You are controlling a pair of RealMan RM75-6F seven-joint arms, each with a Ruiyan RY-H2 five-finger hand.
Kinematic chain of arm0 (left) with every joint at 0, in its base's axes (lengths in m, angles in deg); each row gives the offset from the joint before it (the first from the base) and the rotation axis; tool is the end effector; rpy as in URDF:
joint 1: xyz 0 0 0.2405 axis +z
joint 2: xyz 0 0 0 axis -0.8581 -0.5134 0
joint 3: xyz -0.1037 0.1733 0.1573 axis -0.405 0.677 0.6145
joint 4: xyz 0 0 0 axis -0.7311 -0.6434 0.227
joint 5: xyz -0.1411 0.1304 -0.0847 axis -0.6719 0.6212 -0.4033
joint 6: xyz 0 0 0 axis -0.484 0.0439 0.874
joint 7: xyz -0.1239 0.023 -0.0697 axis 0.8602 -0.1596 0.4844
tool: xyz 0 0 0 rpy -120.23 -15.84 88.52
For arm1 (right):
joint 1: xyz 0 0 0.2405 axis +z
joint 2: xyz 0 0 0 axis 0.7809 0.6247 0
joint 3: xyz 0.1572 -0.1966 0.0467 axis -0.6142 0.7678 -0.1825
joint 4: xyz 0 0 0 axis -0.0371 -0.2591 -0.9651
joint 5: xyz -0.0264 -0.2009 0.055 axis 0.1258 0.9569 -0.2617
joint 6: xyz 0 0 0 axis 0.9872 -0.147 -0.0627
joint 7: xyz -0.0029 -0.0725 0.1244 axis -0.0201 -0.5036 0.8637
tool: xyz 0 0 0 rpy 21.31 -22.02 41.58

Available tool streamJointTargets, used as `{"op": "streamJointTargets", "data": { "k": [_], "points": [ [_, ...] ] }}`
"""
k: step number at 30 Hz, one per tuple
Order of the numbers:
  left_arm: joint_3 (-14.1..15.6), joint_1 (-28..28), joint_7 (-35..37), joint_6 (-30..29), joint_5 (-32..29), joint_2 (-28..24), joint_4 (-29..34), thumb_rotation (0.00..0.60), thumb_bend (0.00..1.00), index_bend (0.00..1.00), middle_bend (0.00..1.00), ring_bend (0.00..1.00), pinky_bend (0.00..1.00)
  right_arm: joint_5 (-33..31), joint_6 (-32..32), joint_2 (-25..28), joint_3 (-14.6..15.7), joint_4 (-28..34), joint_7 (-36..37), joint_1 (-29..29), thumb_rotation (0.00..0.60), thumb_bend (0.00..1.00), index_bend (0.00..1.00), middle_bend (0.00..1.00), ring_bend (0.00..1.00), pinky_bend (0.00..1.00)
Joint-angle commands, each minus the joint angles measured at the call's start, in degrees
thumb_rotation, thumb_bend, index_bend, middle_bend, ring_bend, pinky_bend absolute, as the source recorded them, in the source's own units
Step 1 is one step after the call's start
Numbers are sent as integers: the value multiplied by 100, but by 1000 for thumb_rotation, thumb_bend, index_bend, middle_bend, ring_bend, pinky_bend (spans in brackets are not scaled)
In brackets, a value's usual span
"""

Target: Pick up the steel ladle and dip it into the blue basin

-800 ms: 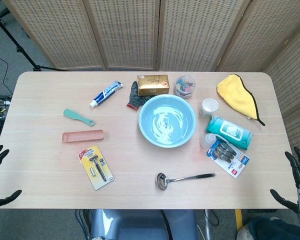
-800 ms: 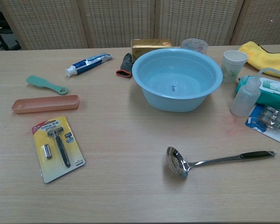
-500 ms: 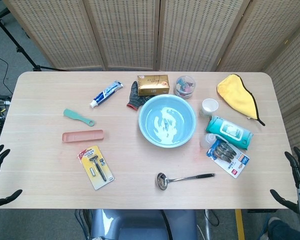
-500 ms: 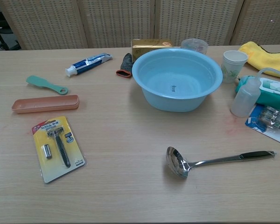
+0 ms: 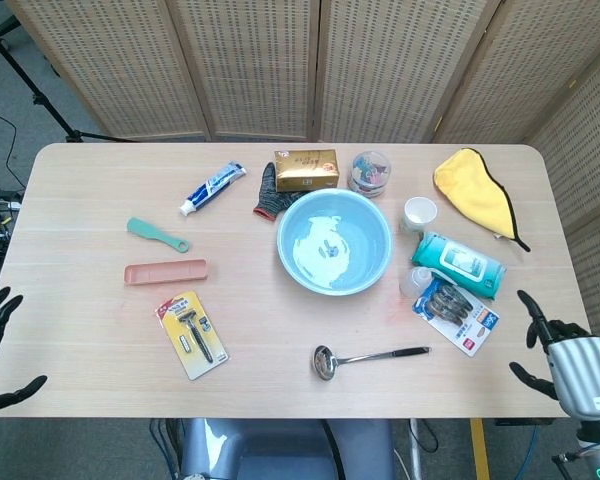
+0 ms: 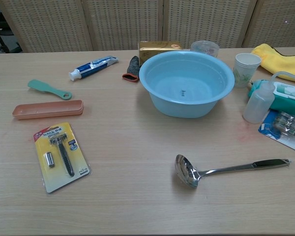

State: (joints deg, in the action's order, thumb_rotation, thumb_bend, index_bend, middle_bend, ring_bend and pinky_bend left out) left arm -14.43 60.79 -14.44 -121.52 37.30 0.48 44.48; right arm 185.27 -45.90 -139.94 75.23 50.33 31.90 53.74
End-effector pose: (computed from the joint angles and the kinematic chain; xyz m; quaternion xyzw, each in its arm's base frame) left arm -0.2648 0.1277 0.1942 -0.5906 -0.4059 -0.4251 0.5529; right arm -0.2759 -0.1672 0.1760 0.6391 -0.2995 0.4330 0.5607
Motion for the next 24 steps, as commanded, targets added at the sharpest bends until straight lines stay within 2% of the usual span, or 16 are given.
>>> {"op": "streamJointTargets", "data": {
  "k": [1, 6, 9, 20, 24],
  "points": [
    [-6, -18, -5, 49, -38, 3, 0, 600, 0, 0, 0, 0, 0, 145, 456, -68, 108, 45, -135, 256, 600, 0, 0, 835, 807, 1000],
    [7, -46, -37, 114, -26, 9, 3, 600, 0, 0, 0, 0, 0, 153, 1130, -119, 224, 290, -250, 584, 600, 0, 27, 869, 822, 1000],
    [3, -40, -34, 108, -51, 10, 5, 600, 0, 0, 0, 0, 0, 0, 1754, -471, 265, 396, -641, 857, 600, 0, 95, 882, 832, 1000],
    [-7, -79, -44, 200, -131, 3, 3, 600, 0, 0, 0, 0, 0, -778, 2522, -1510, 102, 259, -1812, 1270, 600, 8, 362, 918, 845, 1000],
    [-17, -105, -63, 253, -173, 9, 6, 600, 0, 0, 0, 0, 0, -1081, 2702, -1790, 58, 167, -2150, 1394, 600, 67, 394, 918, 846, 1000]
  ]
}}
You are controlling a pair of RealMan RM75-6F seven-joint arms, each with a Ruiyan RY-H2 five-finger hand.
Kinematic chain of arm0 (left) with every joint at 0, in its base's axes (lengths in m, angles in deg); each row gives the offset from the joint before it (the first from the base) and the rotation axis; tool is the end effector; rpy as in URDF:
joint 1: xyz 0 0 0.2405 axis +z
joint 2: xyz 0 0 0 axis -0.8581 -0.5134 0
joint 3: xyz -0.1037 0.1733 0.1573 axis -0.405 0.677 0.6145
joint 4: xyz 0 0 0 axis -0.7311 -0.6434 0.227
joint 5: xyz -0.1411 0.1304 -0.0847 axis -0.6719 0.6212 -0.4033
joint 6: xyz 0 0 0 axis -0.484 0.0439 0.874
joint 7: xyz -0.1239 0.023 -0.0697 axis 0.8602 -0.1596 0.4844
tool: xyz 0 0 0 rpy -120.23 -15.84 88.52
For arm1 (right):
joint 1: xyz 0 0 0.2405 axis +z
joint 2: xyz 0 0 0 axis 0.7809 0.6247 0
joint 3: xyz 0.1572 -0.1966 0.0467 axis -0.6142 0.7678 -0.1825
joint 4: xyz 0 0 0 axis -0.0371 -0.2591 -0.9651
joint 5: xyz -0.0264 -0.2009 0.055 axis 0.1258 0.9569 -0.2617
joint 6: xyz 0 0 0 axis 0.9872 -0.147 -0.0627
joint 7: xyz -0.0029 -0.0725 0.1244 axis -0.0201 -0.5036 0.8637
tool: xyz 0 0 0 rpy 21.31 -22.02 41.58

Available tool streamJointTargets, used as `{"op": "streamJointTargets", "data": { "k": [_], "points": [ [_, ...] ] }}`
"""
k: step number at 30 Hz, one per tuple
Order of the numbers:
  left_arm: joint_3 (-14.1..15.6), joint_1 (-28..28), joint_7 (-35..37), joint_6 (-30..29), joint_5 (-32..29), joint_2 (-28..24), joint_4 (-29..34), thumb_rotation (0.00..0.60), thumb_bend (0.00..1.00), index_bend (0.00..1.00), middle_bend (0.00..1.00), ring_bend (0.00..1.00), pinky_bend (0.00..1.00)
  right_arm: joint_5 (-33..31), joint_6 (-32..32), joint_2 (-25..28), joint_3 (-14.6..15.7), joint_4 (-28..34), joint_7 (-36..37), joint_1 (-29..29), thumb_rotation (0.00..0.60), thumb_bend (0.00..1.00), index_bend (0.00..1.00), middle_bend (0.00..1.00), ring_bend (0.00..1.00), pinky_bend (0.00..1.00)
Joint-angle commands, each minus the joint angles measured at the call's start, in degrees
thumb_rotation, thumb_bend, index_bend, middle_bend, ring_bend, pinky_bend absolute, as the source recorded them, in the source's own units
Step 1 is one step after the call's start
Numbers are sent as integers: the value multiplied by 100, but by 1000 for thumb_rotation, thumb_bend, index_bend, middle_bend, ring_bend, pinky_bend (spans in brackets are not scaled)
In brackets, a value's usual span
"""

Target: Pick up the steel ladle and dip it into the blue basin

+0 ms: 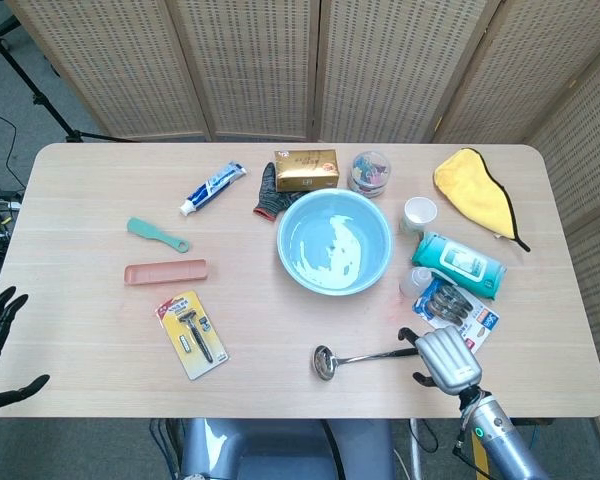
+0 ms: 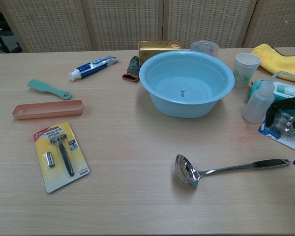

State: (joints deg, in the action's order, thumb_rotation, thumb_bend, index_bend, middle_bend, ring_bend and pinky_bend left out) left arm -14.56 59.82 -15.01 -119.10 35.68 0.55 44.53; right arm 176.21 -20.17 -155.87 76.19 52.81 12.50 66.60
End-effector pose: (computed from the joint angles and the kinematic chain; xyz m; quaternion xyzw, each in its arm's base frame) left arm -0.2680 0.1328 0.1897 -0.5963 -0.4151 -0.4099 0.5514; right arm -0.2271 -0.2106 0.0377 0.7569 -0.3410 0.3383 0.4432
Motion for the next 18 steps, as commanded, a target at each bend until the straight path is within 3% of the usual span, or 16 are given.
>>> {"op": "streamJointTargets", "data": {
  "k": [1, 7, 15, 18],
  "points": [
    [-6, -10, -10, 17, -20, 5, 3, 600, 0, 0, 0, 0, 0, -214, 142, -240, -34, -111, -263, 122, 600, 87, 398, 918, 846, 1000],
    [-7, -10, -36, 22, -35, 11, 14, 600, 0, 0, 0, 0, 0, -454, 200, -443, -8, -306, -472, 170, 600, 151, 407, 918, 845, 1000],
    [-9, -14, -102, 38, -58, 38, 25, 600, 0, 0, 0, 0, 0, -760, 221, -632, -5, -696, -484, 234, 600, 319, 419, 918, 846, 1000],
    [-9, -19, -106, 49, -67, 40, 33, 600, 0, 0, 0, 0, 0, -792, 224, -622, 31, -698, -426, 250, 600, 321, 419, 918, 846, 1000]
  ]
}}
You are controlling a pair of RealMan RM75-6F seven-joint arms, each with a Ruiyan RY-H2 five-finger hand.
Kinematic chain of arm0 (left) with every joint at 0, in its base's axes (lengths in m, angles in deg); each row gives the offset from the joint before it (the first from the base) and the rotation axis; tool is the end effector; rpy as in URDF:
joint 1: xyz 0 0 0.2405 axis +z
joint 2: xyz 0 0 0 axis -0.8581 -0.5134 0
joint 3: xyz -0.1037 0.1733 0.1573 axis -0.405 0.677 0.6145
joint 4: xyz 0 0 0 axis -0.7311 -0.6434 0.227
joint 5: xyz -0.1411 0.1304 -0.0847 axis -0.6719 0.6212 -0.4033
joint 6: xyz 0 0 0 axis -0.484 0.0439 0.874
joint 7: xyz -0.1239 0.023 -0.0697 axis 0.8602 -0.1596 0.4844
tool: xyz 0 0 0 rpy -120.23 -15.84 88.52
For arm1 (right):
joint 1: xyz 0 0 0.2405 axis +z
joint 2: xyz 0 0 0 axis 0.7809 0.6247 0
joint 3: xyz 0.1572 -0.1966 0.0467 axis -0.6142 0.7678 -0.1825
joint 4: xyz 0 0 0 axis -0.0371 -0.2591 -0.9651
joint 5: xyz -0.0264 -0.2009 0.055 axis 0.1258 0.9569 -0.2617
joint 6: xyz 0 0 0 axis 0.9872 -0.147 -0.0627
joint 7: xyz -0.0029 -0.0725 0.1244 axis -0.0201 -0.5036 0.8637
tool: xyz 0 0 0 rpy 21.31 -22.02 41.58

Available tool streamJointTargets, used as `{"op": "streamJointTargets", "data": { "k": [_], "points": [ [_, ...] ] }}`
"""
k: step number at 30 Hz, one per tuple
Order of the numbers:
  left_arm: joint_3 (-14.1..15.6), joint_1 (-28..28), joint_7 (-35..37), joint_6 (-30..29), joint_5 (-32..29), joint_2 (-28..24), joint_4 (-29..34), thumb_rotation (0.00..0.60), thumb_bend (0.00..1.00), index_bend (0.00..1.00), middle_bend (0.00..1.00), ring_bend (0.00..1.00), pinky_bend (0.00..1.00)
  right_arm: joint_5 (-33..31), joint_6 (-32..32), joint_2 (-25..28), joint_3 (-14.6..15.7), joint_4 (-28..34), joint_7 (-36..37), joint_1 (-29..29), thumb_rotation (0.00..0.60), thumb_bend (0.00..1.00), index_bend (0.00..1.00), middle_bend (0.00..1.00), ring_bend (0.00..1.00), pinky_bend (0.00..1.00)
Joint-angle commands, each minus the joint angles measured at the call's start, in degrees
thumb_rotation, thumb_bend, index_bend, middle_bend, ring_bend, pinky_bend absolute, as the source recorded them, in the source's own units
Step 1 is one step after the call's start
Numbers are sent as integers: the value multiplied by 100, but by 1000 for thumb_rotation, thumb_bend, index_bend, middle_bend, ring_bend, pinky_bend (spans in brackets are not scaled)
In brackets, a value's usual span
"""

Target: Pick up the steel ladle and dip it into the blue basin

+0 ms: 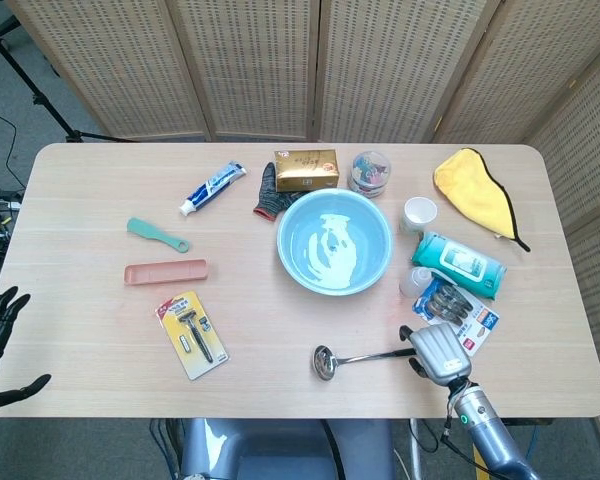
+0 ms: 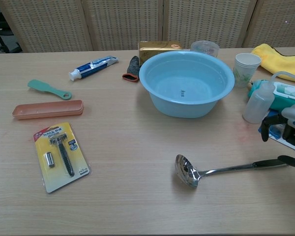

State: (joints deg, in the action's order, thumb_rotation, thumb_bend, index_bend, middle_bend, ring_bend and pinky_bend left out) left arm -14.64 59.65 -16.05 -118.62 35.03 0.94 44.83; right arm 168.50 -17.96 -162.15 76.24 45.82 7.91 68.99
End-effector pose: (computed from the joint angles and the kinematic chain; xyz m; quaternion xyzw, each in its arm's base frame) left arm -0.2680 0.1339 0.1871 -0.5966 -0.4163 -0.4049 0.5539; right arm -0.2447 -0.2247 0.0072 0.7597 -0.3505 0.2894 0.4651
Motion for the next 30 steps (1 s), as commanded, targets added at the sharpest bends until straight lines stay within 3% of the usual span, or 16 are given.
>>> {"op": "streamJointTargets", "data": {
  "k": [1, 6, 30],
  "points": [
    [0, -1, -5, -2, 4, 0, 2, 600, 0, 0, 0, 0, 0, -29, 7, 6, 42, 4, 44, 15, 600, 314, 419, 918, 846, 1000],
    [9, 3, -18, -4, 13, 4, 3, 600, 0, 0, 0, 0, 0, -77, -29, -120, 95, -75, 86, 25, 600, 260, 419, 918, 846, 1000],
    [-18, 8, -42, 3, -97, 28, -32, 600, 0, 0, 0, 0, 0, -627, 79, -777, 105, -859, -130, 153, 600, 311, 446, 918, 846, 1000]
  ]
}}
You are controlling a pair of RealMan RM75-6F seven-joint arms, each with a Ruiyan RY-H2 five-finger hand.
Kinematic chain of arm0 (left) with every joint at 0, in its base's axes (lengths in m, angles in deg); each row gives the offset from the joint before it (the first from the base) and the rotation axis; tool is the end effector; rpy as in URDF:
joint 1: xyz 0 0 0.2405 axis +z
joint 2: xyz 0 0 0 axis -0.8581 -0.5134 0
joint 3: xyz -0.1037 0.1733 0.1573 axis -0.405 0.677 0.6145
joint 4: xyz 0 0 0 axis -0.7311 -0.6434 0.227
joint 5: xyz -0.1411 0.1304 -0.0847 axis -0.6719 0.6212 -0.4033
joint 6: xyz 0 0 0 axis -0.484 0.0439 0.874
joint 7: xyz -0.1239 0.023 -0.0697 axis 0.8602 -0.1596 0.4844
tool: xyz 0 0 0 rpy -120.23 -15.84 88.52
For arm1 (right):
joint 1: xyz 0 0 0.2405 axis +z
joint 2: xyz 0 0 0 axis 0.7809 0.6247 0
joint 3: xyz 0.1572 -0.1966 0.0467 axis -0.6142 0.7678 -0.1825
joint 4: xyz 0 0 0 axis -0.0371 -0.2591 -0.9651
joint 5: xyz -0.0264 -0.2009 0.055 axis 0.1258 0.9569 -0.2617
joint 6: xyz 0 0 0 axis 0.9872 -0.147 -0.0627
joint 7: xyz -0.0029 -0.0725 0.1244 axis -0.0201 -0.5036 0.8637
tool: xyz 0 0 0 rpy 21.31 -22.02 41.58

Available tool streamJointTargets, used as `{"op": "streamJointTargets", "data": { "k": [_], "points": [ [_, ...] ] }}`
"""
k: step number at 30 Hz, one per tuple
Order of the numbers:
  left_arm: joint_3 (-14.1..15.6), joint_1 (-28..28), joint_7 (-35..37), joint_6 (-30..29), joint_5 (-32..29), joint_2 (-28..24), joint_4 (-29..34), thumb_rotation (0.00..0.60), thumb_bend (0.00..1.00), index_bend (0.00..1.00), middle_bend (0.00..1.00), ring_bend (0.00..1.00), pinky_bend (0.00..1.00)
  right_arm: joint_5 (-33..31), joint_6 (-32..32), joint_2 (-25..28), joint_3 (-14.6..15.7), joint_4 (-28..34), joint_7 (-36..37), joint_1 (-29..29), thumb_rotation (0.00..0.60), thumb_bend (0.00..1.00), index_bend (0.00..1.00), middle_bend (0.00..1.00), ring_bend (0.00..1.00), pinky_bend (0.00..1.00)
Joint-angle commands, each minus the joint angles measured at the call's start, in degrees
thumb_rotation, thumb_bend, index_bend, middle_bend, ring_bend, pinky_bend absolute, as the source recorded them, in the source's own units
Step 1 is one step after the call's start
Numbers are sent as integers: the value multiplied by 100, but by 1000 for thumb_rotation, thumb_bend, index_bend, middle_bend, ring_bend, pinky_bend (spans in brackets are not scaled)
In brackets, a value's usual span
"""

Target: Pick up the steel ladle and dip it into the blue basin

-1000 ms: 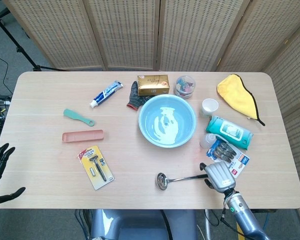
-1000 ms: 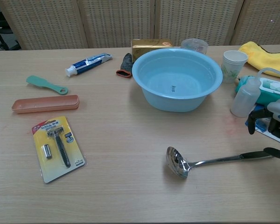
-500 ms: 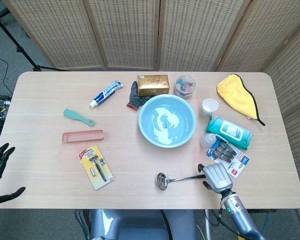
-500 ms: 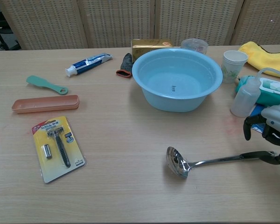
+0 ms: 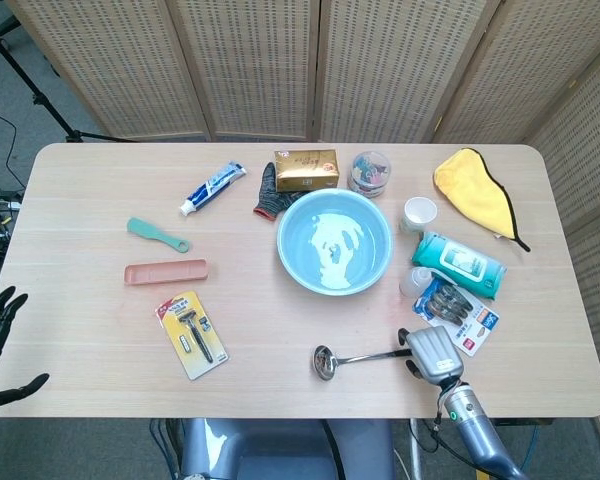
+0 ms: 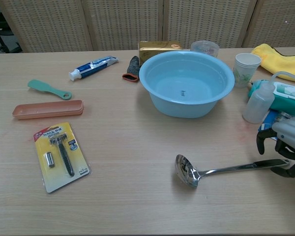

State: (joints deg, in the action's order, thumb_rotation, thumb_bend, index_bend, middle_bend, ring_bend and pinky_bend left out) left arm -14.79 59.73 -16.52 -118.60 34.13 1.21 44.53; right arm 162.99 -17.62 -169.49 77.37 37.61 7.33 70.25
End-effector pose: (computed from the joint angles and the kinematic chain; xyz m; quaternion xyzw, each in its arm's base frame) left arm -0.2710 0.1341 0.1871 -0.5936 -0.4166 -0.3996 0.5607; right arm -0.2603 -0.2284 -0.0267 0.7511 -0.3752 0.2609 0.4765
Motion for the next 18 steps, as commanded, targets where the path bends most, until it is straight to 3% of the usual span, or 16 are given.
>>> {"op": "streamJointTargets", "data": {
  "k": [1, 18],
  "points": [
    [-5, 0, 10, -1, -10, 2, -5, 600, 0, 0, 0, 0, 0, -120, 66, -56, -10, -47, -112, 35, 600, 311, 446, 918, 846, 1000],
    [-26, -10, -8, 13, -50, 23, -18, 600, 0, 0, 0, 0, 0, -355, 107, -253, 12, -172, -342, 132, 600, 333, 446, 918, 846, 1000]
  ]
}}
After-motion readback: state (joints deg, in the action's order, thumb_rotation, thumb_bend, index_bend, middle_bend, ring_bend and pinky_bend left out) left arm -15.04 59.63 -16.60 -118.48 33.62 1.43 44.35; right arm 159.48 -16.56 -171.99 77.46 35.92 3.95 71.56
